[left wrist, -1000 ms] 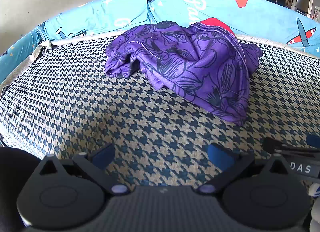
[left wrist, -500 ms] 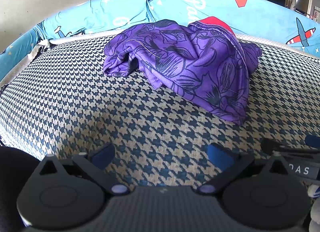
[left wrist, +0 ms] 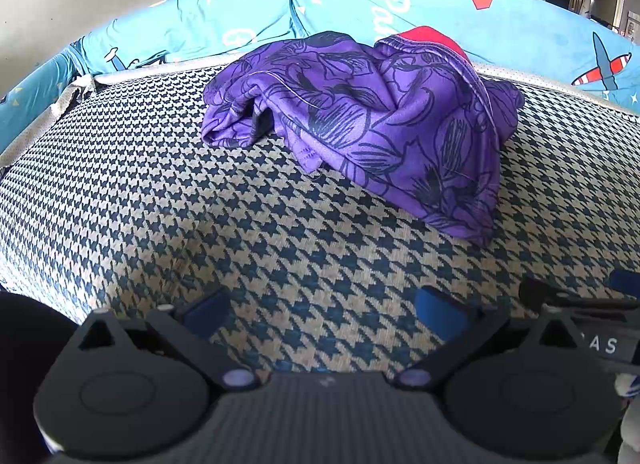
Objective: Fold clothes
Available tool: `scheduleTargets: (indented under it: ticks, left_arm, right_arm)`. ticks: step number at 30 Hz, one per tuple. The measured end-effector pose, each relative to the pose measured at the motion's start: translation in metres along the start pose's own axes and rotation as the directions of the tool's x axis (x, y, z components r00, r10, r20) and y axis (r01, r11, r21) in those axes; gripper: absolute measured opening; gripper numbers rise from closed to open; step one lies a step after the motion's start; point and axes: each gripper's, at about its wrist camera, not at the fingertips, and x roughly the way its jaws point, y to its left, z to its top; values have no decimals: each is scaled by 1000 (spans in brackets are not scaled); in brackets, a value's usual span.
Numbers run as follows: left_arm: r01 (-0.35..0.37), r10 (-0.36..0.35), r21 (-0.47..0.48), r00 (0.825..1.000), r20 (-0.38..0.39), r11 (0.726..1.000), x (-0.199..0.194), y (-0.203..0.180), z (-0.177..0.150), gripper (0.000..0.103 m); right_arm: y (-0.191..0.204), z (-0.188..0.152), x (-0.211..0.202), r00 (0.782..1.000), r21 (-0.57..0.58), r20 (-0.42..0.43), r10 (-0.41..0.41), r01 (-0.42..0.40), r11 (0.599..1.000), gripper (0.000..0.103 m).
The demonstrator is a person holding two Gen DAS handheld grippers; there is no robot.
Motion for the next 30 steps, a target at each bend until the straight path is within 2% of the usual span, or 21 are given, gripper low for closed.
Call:
scheduleTargets:
  ticks: [13, 20, 26, 30]
  left_arm:
    - [15, -15, -13, 1000, -11, 1000, 12, 6, 0, 103]
    - [28, -28, -12, 1000, -6, 1000, 18, 11, 5, 103]
    - [26, -26, -25, 1000, 10, 999, 23, 24, 17, 103]
    - [15, -14, -36, 1000, 19, 999, 28, 39, 31, 103]
  right_arm:
    - [8, 2, 5, 1000, -10, -4, -24, 24, 1000, 103]
    - [14, 5, 5, 999, -20, 22, -42, 42, 999, 102]
    - [18, 15, 7, 999, -24, 28, -18, 18, 1000, 99]
    - [23, 31, 3, 998, -52, 65, 21, -17, 998, 99]
